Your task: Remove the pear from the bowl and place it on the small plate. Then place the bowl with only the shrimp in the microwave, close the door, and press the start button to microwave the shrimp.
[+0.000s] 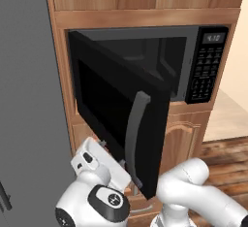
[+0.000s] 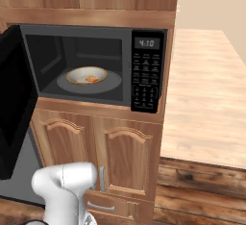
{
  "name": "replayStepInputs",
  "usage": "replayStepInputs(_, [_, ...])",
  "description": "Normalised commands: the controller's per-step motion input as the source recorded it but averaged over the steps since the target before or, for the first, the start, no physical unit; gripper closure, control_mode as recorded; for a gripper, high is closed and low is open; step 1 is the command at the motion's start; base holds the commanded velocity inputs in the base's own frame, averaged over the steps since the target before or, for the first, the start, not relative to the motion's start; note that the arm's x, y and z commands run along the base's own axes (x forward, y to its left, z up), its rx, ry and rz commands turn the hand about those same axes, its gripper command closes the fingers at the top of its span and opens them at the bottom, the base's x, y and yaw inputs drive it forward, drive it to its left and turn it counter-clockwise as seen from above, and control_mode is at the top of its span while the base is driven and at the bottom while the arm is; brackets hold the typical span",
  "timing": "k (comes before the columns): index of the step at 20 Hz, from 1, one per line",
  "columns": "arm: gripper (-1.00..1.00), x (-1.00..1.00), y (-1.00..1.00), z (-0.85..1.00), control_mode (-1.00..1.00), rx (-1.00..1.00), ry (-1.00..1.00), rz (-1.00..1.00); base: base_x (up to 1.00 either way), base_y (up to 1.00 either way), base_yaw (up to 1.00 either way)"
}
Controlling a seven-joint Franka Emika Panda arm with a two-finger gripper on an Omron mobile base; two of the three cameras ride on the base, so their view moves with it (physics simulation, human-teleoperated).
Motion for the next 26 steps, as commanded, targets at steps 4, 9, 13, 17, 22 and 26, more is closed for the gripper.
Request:
replayStepInputs(4, [-1.0, 0.44, -1.0, 0.0, -1.0, 0.12, 0.0, 0.0, 0.0, 0.0, 0.0])
replayStepInputs(9, [-1.0, 0.44, -1.0, 0.0, -1.0, 0.12, 0.0, 0.0, 0.0, 0.0, 0.0])
replayStepInputs(13, [-1.0, 0.49, -0.94, 0.0, -1.0, 0.13, 0.01, 0.0, 0.0, 0.0, 0.0])
replayStepInputs(17, [-1.0, 0.6, -0.73, 0.09, -1.0, 0.15, 0.02, 0.0, 0.0, 0.0, 0.0])
replayStepInputs(22, [-1.0, 0.55, -0.5, 0.22, -1.0, 0.14, 0.01, 0.0, 0.0, 0.0, 0.0])
replayStepInputs(26, [-1.0, 0.48, -0.36, 0.2, -1.0, 0.1, 0.01, 0.0, 0.0, 0.0, 0.0])
